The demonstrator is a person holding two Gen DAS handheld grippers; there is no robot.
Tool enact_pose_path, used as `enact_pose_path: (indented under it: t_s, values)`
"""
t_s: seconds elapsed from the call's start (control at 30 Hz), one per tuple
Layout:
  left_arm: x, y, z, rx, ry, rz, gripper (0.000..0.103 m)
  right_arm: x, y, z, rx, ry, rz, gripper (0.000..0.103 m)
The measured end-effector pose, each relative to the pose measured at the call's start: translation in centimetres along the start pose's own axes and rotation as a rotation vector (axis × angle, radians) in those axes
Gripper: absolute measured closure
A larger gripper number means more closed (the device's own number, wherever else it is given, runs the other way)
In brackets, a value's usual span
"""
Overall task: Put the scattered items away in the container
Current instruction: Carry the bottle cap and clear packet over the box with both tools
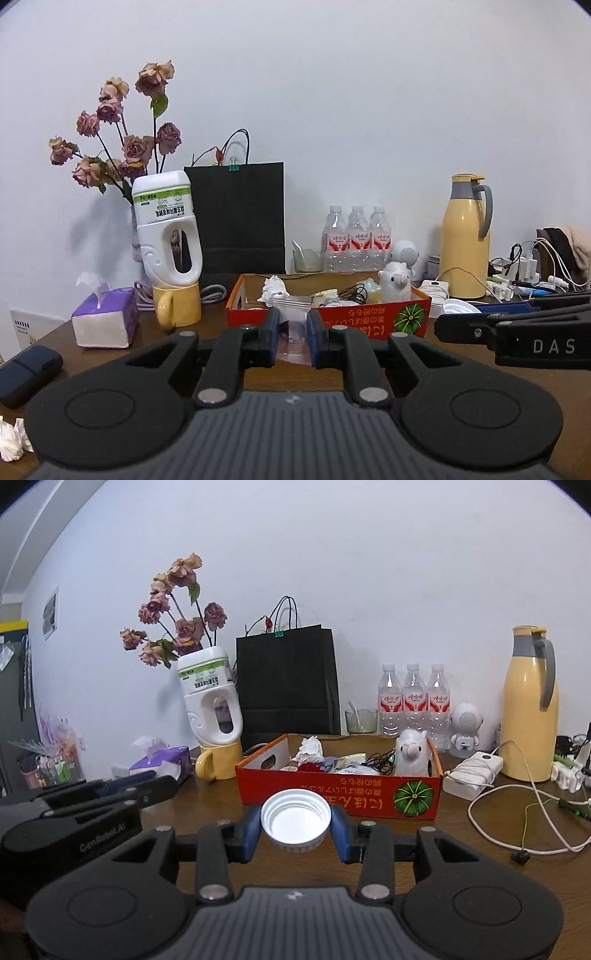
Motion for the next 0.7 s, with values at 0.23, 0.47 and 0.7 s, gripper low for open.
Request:
enact_pose_path:
  t_s: [0.23,0.47,0.7]
  values:
    - [-3.7,4.7,-0.6,0.025,0.021,0.014,0.086,-1.5,3.5,-0.5,-0.025,-0.024,0.001,0.064]
    - [-5.9,10.4,-3.1,0.006,0.033,0.03,0.086,-5.6,10.1,-0.2,-0.034,-0.037,0.025,0.064]
    - [-7.0,18.9,-8.1,0.002,-0.073,-0.12,0.086,-9.1,18.4,0.1,-0.095,-0.018,-0.055,0.064]
Point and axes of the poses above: each gripper's, at about its wrist camera, not at the fingertips, and y roughly the way its jaws point, z to its right, x to its underside, the point moved 4 cm from there along y, roughly the way its jaws point, and after that the axes turned 14 degrees about x, right-handed, at the moved point
